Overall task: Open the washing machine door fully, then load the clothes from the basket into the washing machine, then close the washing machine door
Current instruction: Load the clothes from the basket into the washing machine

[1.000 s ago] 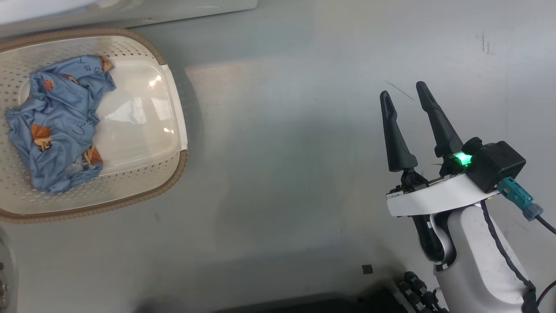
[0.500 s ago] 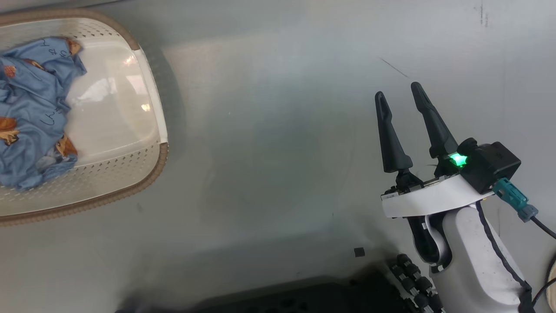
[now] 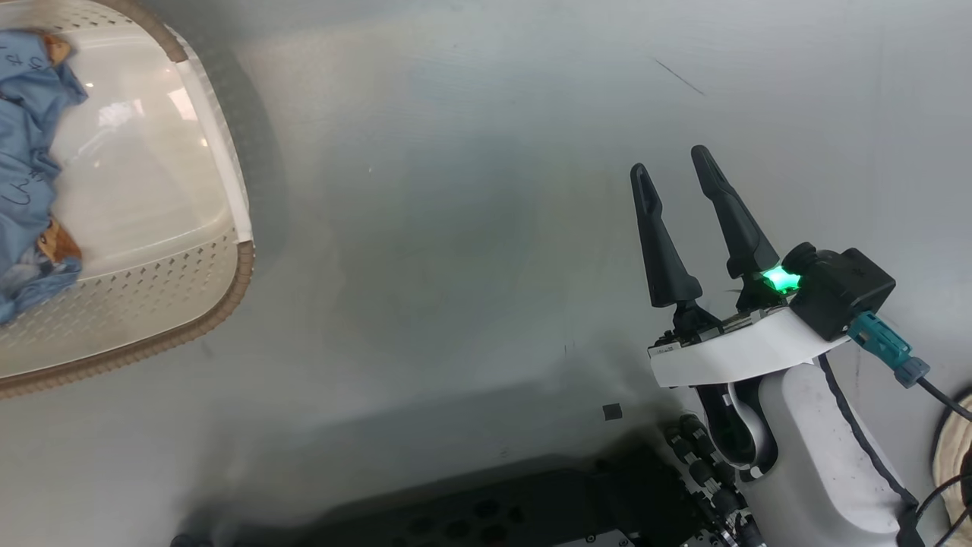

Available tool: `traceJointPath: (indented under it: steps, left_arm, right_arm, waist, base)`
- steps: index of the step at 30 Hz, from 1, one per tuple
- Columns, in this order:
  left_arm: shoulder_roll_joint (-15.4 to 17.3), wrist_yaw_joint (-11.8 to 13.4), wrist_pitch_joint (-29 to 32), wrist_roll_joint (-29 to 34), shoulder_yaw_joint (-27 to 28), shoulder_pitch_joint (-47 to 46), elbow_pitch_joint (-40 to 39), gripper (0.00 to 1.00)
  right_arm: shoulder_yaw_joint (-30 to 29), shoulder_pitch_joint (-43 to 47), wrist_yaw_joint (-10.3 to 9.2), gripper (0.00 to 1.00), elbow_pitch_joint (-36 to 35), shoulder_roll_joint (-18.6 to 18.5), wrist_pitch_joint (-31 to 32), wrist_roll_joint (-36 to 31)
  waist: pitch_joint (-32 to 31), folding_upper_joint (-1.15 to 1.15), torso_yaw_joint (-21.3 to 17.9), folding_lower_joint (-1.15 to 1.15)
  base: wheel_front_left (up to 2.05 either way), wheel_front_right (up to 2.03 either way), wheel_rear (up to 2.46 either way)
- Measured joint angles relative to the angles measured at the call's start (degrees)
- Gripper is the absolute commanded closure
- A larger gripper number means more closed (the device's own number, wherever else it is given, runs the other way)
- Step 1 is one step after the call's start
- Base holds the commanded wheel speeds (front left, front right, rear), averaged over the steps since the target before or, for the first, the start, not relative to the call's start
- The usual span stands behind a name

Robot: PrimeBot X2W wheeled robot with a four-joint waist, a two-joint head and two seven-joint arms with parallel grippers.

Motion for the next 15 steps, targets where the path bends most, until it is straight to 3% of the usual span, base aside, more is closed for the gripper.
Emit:
traceJointPath:
  steps: [13, 14, 15]
  left_arm:
    - [0.56, -0.24, 9.68, -6.59, -4.41, -1.01, 7.91, 1.00]
    - [0.87, -0.24, 9.68, -6.75, -4.58, -1.02, 7.83, 0.84]
    - [1.15, -0.24, 9.62, -7.02, -4.76, -1.01, 7.84, 0.32]
  right_arm:
    - [0.00, -1.08, 0.00, 0.00, 0.70, 0.04, 0.00, 0.78]
    - [-0.03, -1.27, 0.00, 0.00, 0.68, 0.04, 0.00, 0.78]
    - [-0.10, -1.31, 0.00, 0.00, 0.71, 0.03, 0.00, 0.78]
  waist:
    - [0.44, 0.00, -1.04, 0.00]
    - [0.39, 0.00, -1.04, -0.01]
    - [0.33, 0.00, -1.04, -0.01]
  base:
    - [0.00, 0.00, 0.00]
    - [0.00, 0.00, 0.00]
    - [0.00, 0.00, 0.00]
